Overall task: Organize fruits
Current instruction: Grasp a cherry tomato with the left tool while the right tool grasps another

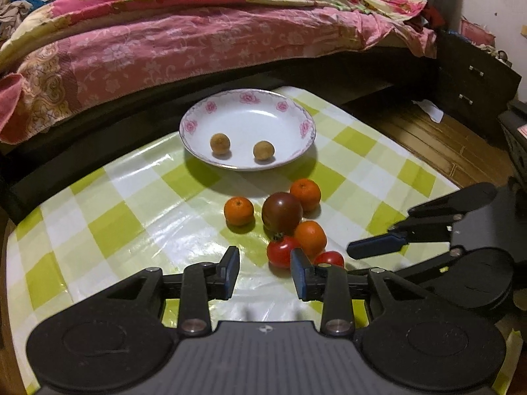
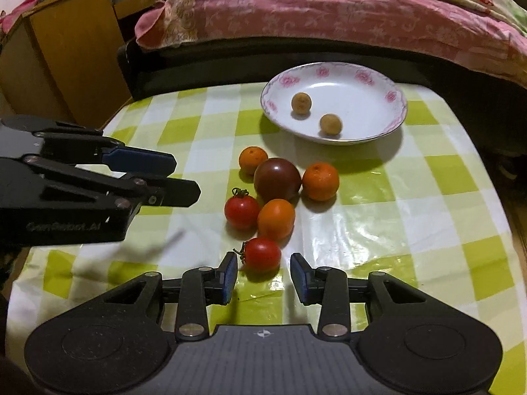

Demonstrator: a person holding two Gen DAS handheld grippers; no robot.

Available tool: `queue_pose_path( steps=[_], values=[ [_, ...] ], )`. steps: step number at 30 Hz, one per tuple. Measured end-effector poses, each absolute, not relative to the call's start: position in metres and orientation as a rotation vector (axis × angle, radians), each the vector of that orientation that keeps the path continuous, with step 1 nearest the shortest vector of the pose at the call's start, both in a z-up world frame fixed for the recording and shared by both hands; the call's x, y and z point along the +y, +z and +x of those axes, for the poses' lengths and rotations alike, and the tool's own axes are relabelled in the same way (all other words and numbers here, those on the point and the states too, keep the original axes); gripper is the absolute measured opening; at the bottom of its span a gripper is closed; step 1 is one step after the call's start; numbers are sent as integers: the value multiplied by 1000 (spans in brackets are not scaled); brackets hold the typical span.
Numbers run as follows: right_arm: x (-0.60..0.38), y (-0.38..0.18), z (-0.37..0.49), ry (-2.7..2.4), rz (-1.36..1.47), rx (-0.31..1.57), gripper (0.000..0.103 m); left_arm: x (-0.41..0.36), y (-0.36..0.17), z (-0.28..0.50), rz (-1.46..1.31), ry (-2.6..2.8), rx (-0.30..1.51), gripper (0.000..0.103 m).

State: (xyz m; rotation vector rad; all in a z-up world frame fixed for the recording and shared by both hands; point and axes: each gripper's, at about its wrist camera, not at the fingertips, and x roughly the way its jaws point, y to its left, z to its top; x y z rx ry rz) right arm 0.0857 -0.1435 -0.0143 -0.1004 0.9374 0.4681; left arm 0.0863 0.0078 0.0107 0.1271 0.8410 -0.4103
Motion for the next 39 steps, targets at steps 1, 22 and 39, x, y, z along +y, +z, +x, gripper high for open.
queue_pose_path(
  steps=[1,22,39],
  values=[
    [-142,-15,87,471,-102,940,33,8,9,87,127,-412,846,41],
    [-162,-21,101,443,-83,988,25,-14,-22,109,182,-461,904,41],
    [-174,-24,107,453,-64,995,25,-27,-34,119,220,-468,900,38]
  ],
)
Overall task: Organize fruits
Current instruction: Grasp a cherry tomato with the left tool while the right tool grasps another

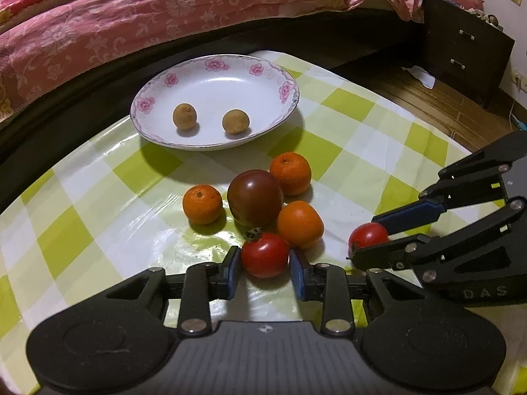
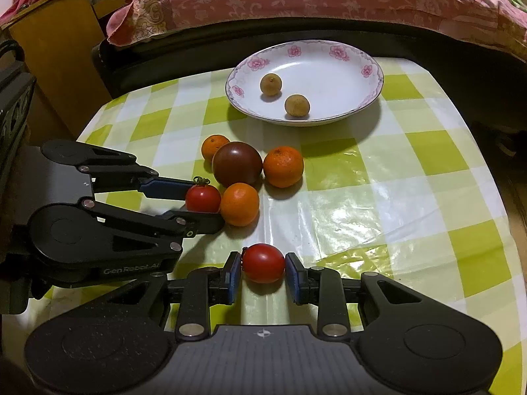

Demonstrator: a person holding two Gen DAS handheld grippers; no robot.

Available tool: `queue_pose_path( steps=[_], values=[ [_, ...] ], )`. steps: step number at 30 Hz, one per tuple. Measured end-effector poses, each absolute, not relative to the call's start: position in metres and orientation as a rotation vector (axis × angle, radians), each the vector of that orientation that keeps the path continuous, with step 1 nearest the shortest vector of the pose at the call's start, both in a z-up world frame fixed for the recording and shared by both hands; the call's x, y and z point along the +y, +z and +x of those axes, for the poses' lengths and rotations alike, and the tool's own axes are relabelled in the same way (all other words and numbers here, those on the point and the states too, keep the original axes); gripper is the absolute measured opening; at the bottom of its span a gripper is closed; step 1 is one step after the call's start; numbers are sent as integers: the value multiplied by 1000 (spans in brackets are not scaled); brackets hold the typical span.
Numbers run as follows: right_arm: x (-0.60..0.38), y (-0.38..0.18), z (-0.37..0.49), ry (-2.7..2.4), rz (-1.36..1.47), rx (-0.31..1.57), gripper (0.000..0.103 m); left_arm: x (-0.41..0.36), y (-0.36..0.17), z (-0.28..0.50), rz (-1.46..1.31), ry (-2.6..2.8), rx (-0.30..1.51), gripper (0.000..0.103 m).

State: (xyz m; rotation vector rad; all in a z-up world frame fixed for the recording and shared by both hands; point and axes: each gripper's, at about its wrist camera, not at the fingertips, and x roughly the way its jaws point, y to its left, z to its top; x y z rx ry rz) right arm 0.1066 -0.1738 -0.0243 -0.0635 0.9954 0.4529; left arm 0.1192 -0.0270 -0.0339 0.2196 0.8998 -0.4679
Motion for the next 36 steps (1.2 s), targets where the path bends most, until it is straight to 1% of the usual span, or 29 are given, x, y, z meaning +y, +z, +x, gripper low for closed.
queue_pose_path(
  steps=[13,17,27,30,31,36],
  values=[
    [-167,-25,101,477,-147,967,25,-24,-33,90,271,-511,921,38],
    [-166,-26,102,485,-150,974,27,-22,-33,87,285,-513,911,38],
    [-164,-28,99,492,-156,968,28,-20,-34,86,281,-507,898,43],
    [-164,-28,99,492,-157,969,30,-20,-34,87,277,-504,894,44],
    [-164,-28,99,493,-157,967,32,-20,-34,88,275,-503,892,44],
    [-166,-27,99,484,-154,968,32,-21,-35,92,263,-493,894,44]
  ],
)
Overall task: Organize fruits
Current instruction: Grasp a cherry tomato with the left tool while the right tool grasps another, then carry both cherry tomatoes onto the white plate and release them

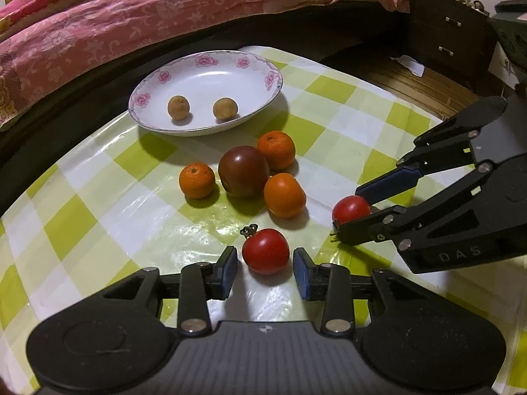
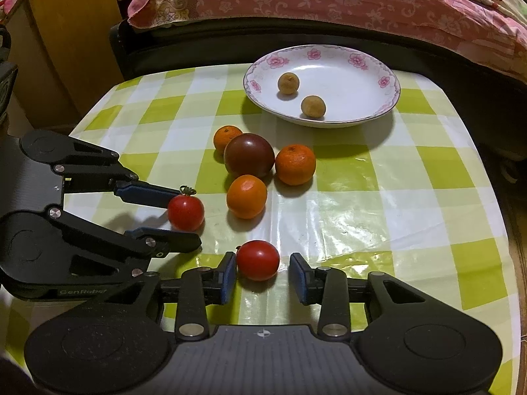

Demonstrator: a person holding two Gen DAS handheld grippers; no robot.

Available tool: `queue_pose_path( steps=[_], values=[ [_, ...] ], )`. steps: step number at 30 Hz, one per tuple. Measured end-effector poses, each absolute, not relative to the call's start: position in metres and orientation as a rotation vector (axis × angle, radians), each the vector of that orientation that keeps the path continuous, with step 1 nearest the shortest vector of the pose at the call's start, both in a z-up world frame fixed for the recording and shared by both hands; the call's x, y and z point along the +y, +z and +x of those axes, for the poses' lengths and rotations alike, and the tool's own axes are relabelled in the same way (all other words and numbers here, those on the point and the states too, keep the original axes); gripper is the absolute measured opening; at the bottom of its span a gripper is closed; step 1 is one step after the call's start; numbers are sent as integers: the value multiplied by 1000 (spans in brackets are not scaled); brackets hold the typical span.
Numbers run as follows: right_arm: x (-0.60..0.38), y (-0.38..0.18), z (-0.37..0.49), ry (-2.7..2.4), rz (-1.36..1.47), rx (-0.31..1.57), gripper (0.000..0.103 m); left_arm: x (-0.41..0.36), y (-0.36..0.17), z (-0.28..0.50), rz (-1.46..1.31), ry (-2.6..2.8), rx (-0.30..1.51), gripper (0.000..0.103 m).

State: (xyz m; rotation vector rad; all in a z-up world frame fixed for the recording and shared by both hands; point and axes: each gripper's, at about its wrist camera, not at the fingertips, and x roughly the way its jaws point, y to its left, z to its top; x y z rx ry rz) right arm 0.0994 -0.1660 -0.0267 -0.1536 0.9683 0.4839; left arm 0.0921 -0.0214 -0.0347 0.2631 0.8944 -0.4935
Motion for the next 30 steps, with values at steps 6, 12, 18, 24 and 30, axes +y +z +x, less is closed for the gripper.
queue_pose_path(
  steps=[6,12,18,24,30],
  values=[
    [-168,-27,101,485,-147,978,32,-19,-35,96,230,-481,906,44],
    [-165,-26,100,484,-151,987,24,-20,-34,95,228,-481,906,38],
    [-165,-24,100,472,-147,987,23,-21,-29,96,215,-489,900,38],
    [-169,-12,107,463,-109,947,23,-23,-16,100,192,-487,867,38],
    [-170,2,117,447,-85,898,24,-28,-3,117,180,-461,831,37]
  ],
)
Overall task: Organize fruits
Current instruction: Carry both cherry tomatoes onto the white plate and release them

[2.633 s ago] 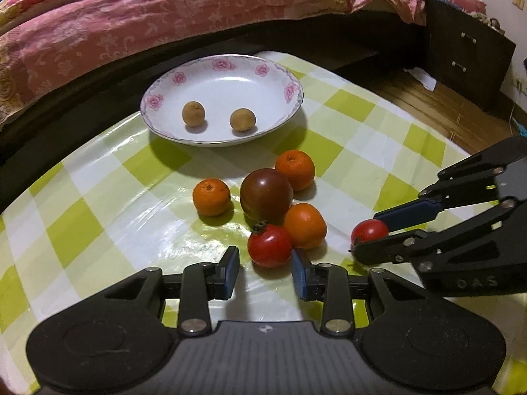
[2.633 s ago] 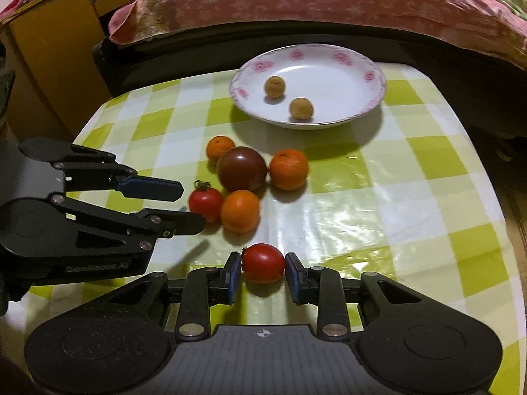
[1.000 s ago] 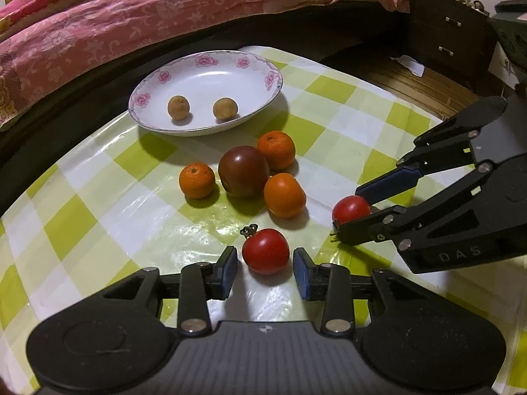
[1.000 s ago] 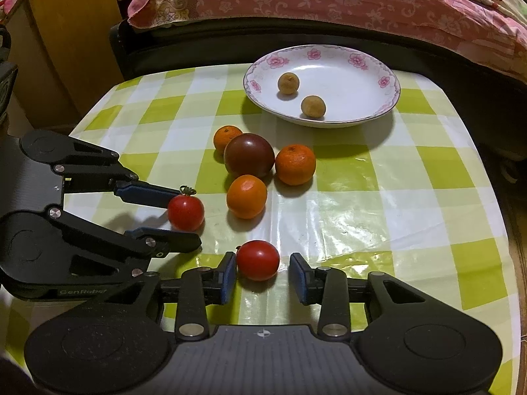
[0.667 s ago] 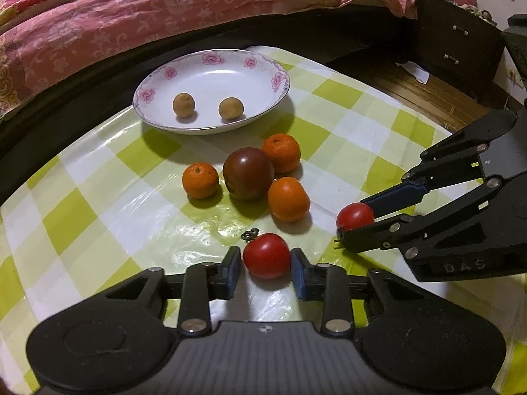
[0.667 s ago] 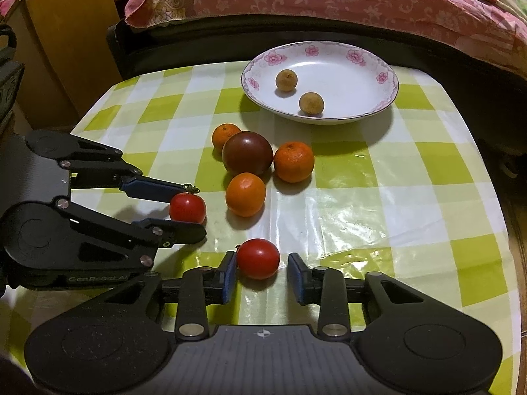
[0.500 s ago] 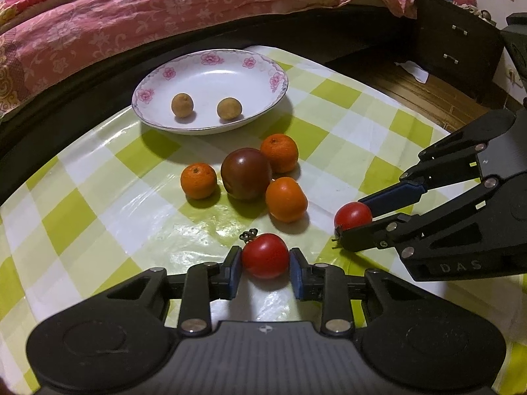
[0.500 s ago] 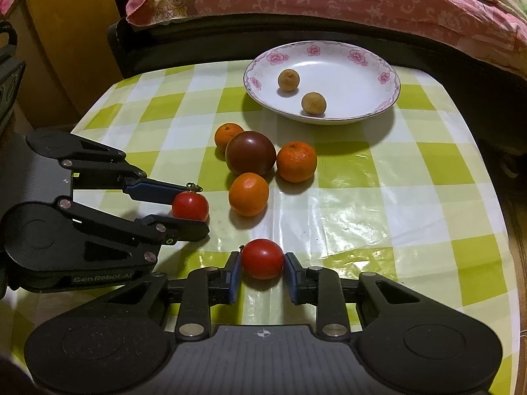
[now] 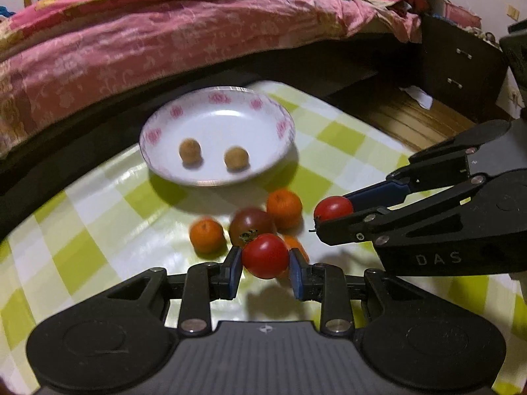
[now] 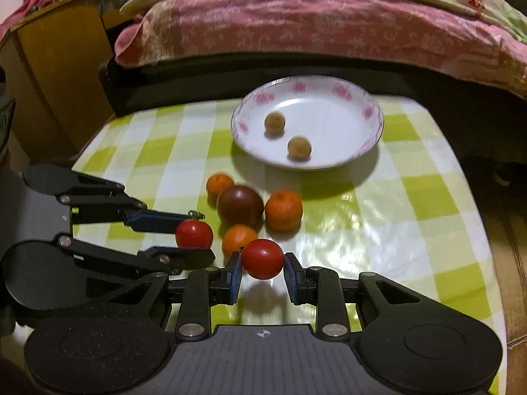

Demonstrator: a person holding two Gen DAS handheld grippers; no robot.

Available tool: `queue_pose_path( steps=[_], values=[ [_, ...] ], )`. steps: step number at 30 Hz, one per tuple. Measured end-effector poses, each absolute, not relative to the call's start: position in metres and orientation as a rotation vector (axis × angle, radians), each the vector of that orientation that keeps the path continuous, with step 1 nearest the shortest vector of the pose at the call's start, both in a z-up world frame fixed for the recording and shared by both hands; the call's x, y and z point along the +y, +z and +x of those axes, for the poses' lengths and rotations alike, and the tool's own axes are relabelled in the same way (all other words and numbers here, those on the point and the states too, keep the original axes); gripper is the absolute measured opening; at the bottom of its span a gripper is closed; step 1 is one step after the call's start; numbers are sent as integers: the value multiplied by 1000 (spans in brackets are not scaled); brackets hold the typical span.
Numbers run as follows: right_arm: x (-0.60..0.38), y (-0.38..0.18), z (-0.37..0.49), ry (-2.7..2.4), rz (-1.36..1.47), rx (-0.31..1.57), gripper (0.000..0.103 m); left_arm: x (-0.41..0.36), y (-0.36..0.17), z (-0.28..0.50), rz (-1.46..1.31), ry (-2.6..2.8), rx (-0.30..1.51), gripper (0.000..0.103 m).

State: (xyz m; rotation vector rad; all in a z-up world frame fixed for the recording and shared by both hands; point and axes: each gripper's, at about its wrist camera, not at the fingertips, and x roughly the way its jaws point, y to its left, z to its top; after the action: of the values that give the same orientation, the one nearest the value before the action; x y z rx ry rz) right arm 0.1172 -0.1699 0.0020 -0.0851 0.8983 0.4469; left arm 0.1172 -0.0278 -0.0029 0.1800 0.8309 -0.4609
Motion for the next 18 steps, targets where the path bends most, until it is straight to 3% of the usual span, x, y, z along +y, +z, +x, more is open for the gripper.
queue_pose_path(
  steps=[18],
  values=[
    [-165,22,186,381,-45,782,24,-29,5,188,135,-380,781,37]
  ],
)
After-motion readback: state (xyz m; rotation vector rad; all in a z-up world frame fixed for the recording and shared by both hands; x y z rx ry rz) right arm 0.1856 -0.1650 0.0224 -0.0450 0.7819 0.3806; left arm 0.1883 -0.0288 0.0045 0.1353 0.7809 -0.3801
